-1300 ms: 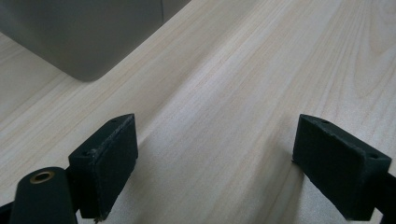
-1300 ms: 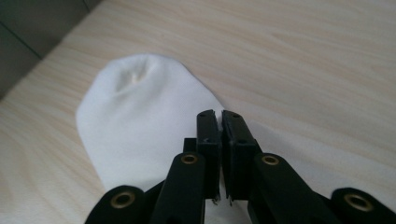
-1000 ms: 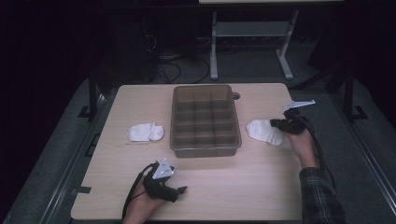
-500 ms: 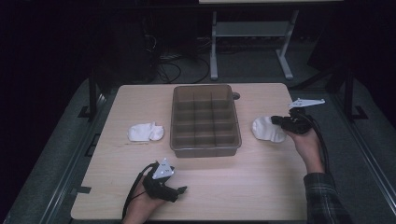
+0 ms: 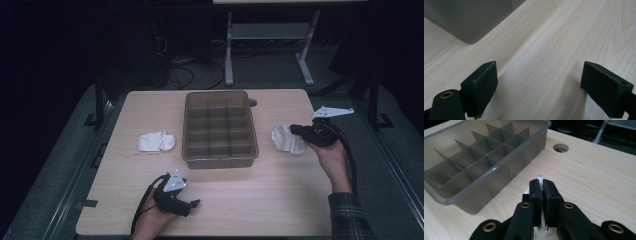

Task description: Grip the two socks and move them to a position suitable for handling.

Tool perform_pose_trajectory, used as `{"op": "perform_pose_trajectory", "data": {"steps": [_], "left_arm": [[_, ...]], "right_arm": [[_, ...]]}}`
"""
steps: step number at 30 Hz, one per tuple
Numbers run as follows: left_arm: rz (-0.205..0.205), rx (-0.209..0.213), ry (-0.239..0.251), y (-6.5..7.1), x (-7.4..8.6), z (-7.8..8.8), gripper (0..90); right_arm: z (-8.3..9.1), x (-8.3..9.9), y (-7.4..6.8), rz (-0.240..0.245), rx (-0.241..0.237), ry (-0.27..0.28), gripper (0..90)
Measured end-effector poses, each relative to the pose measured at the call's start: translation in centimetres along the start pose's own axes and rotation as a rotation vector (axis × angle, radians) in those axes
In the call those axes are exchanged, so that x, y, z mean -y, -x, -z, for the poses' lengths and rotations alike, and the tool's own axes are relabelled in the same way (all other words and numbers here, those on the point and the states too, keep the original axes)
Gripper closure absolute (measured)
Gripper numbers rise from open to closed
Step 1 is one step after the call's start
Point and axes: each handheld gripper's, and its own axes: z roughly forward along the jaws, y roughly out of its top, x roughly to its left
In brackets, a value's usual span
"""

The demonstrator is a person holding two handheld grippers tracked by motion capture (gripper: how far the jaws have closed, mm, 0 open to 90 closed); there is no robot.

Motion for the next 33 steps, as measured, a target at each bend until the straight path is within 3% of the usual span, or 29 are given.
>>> {"op": "perform_pose_trajectory", "data": {"steps": [12,33], "left_arm": [[-0.001,0.0,0.0,0.0,0.0,0.0,13.7],[0.0,-0.002,0.004,0.0,0.0,0.0,13.7]], "right_arm": [[1.3,0.6,-1.7,0.027,-0.036,0.029,86.1],[2.8,3.0,-5.1,0.067,-0.126,0.008,86.2]]}}
